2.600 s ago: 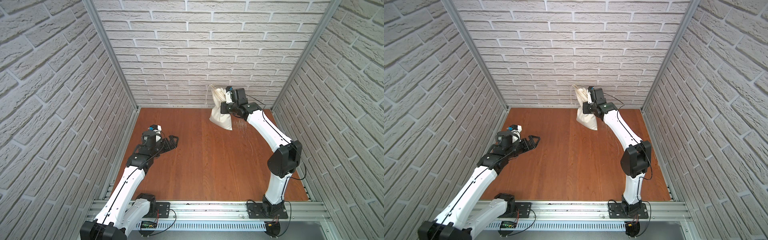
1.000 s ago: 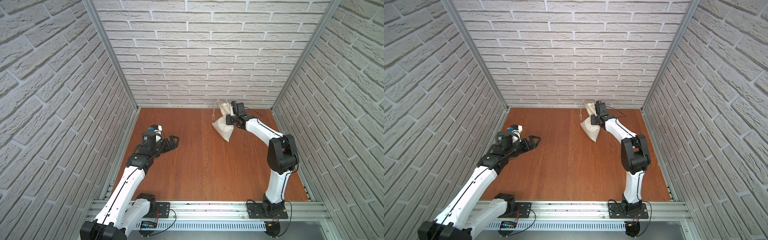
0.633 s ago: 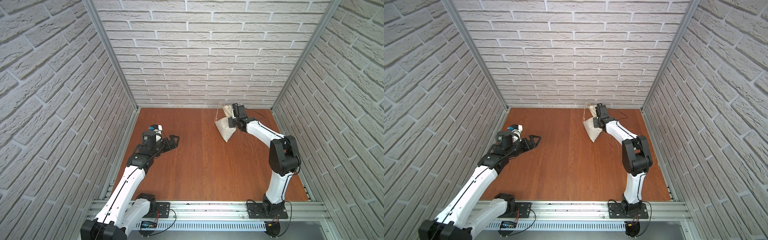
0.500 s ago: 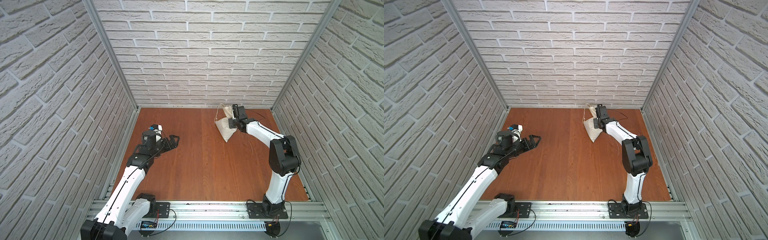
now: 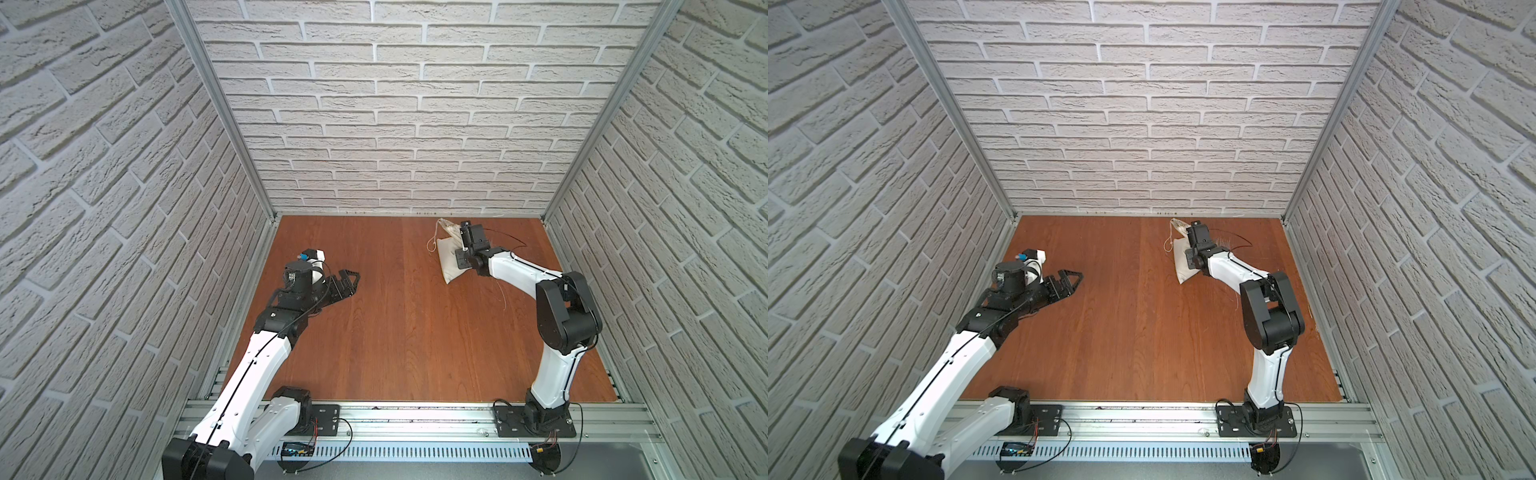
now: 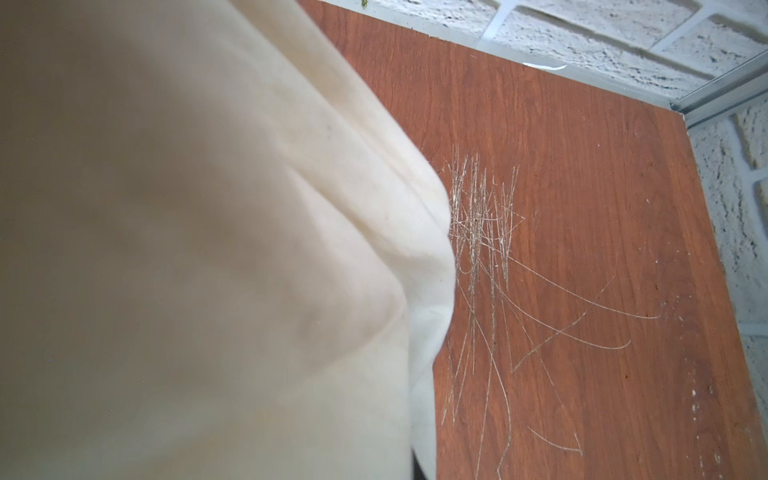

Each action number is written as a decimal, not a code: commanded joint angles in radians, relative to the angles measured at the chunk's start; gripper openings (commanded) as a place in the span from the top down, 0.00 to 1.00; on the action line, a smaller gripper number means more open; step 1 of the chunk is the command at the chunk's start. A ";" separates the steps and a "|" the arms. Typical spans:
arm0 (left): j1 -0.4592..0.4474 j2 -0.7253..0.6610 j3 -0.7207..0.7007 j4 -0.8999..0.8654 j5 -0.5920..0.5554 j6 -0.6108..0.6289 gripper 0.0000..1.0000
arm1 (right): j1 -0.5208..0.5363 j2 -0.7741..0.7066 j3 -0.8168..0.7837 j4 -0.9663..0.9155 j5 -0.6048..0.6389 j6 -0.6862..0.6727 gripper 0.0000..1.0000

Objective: Close the soil bag
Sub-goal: Place the soil bag at the center of the board.

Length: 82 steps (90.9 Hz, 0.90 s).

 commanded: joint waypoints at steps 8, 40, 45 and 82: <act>0.008 -0.019 -0.026 0.053 0.003 -0.005 0.02 | 0.065 -0.035 -0.015 -0.001 0.066 -0.085 0.97; 0.008 -0.032 -0.056 0.057 -0.009 0.003 0.02 | 0.177 0.056 0.054 -0.053 0.236 -0.224 0.96; 0.008 -0.033 -0.059 0.057 -0.006 0.001 0.02 | 0.202 0.068 0.075 -0.063 0.286 -0.254 0.94; 0.012 -0.050 -0.081 0.073 0.000 -0.011 0.02 | 0.307 0.220 0.197 -0.189 0.420 -0.282 0.83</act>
